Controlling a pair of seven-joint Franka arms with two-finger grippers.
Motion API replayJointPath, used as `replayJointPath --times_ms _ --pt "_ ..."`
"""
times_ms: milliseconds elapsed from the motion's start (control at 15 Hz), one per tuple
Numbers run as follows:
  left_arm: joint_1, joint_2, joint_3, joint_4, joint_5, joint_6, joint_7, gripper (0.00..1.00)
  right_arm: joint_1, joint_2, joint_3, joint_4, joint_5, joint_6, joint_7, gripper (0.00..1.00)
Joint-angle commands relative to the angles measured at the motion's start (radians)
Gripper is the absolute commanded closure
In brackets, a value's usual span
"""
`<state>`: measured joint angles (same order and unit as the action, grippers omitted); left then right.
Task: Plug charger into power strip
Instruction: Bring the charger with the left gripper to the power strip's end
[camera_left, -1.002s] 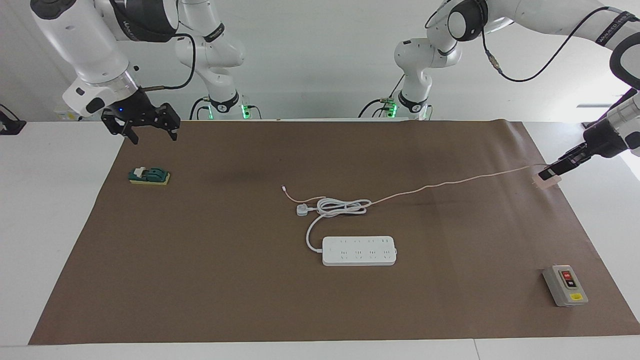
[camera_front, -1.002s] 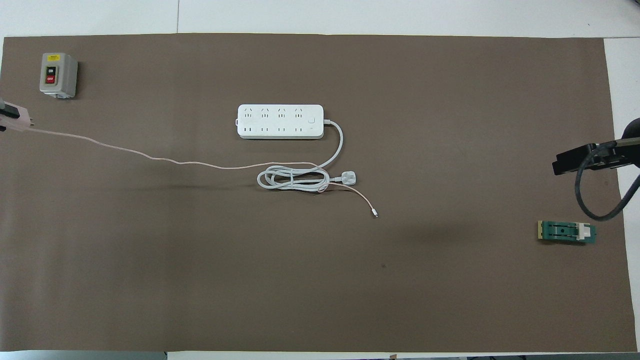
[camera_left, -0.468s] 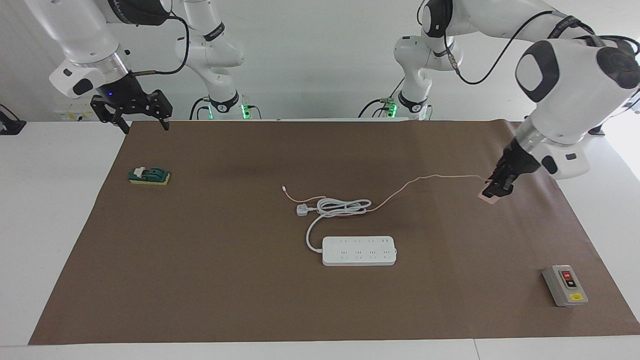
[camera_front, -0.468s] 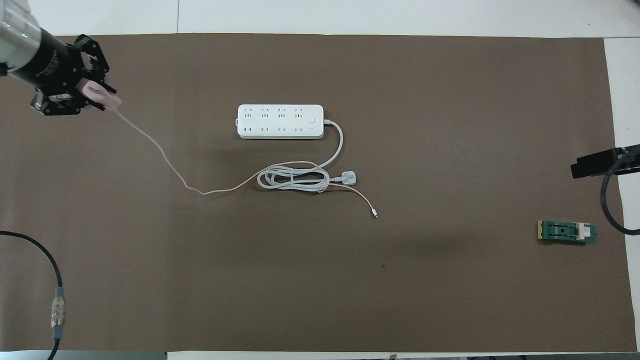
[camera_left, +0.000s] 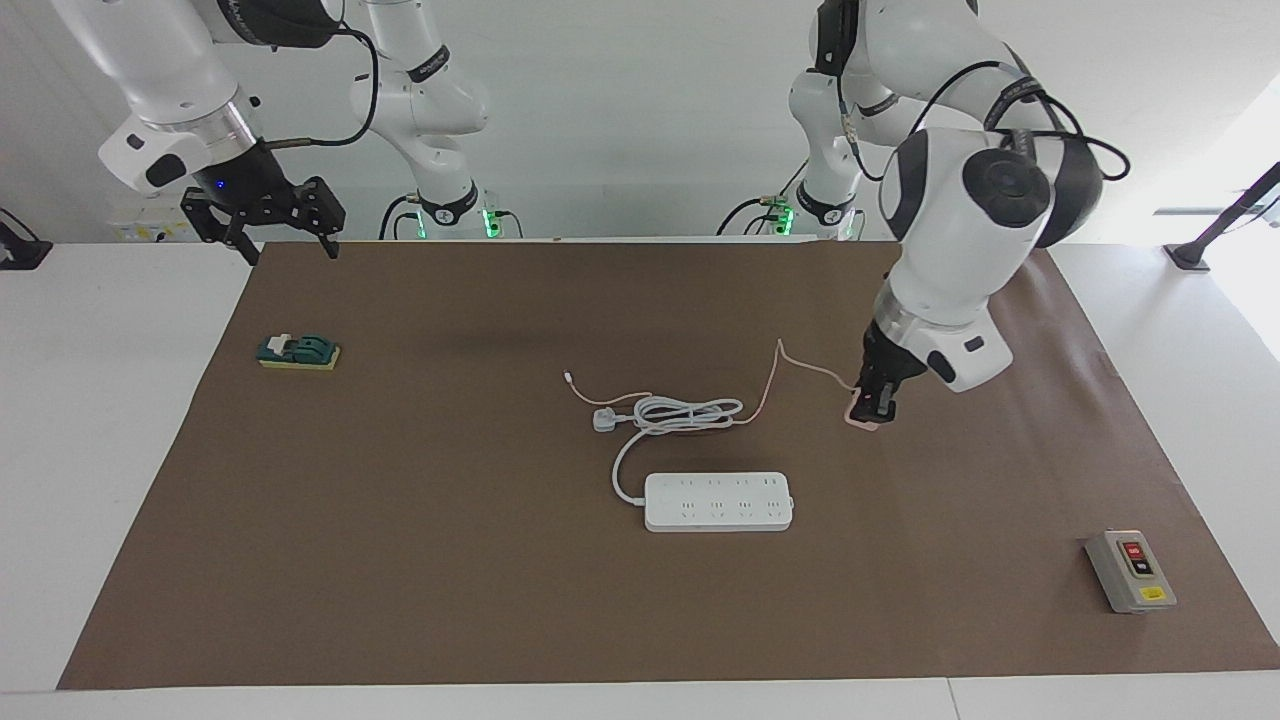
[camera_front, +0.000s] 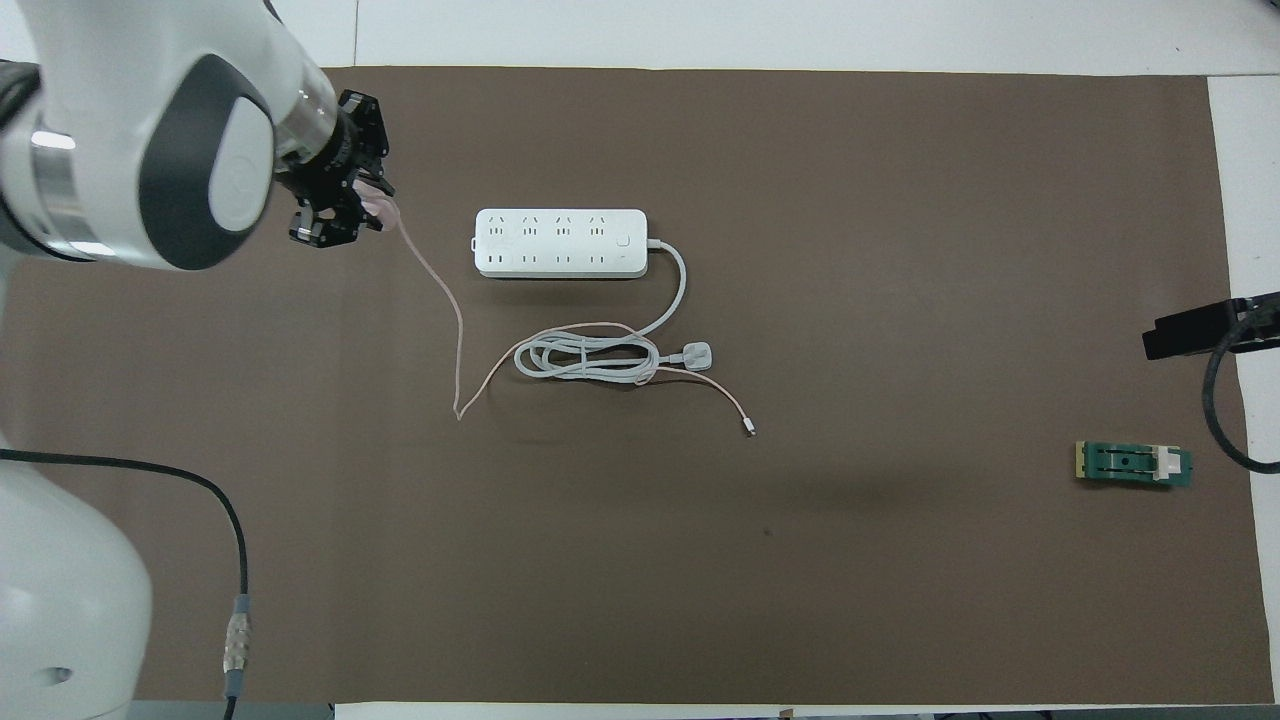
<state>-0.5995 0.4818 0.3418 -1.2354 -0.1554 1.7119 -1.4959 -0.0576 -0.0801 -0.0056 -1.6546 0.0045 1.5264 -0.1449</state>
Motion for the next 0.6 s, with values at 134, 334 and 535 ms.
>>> replayJointPath --times_ms 134,334,535 --pt "-0.088 0.052 0.016 -0.098 0.065 0.186 -0.240 1.00 0.002 -0.010 -0.004 -0.011 -0.044 -0.051 -0.028 0.00" --pt "-0.089 0.076 0.014 -0.101 0.063 0.248 -0.308 1.00 0.002 -0.010 -0.002 -0.011 -0.051 -0.054 -0.030 0.00" --pt "-0.089 0.112 0.014 -0.108 0.062 0.300 -0.357 1.00 -0.002 -0.010 -0.002 -0.008 -0.051 -0.055 -0.030 0.00"
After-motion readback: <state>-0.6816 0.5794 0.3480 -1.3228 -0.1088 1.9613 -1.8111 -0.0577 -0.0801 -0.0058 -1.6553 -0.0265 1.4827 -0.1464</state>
